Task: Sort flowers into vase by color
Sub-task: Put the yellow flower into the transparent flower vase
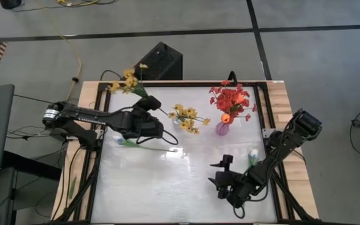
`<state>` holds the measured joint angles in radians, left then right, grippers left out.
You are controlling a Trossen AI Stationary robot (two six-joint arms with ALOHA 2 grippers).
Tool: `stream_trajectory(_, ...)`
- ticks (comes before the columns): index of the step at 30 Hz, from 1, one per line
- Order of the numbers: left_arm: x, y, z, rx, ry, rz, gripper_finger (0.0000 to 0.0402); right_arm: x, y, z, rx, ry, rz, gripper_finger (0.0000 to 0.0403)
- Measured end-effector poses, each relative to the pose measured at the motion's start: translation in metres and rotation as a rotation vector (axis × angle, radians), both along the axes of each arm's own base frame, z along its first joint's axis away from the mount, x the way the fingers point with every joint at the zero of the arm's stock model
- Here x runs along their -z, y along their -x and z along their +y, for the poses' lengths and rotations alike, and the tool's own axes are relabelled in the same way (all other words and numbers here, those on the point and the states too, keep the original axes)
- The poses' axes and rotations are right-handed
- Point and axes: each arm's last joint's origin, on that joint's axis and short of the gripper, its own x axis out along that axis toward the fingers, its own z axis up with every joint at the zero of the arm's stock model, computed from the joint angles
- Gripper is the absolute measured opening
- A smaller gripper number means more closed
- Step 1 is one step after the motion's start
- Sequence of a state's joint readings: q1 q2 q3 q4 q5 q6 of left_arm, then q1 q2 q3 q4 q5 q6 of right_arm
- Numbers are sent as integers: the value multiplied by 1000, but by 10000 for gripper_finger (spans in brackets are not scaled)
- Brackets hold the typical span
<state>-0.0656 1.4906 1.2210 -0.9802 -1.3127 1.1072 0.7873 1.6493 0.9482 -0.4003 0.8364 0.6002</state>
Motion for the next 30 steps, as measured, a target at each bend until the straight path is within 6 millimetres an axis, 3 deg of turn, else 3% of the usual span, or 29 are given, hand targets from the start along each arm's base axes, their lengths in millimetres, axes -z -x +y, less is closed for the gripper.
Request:
stream_trajectory(15, 1, -22, 12, 72, 78, -90, 0, 0, -1, -1, -2, 7, 3, 306)
stream_trajectory(25, 28, -40, 24, 49, 75, 31, 0, 0, -1, -1, -11, 15, 5, 306)
stream_trajectory(30, 30, -44, 26, 52, 72, 24, 0, 0, -1, -1, -12, 17, 6, 306)
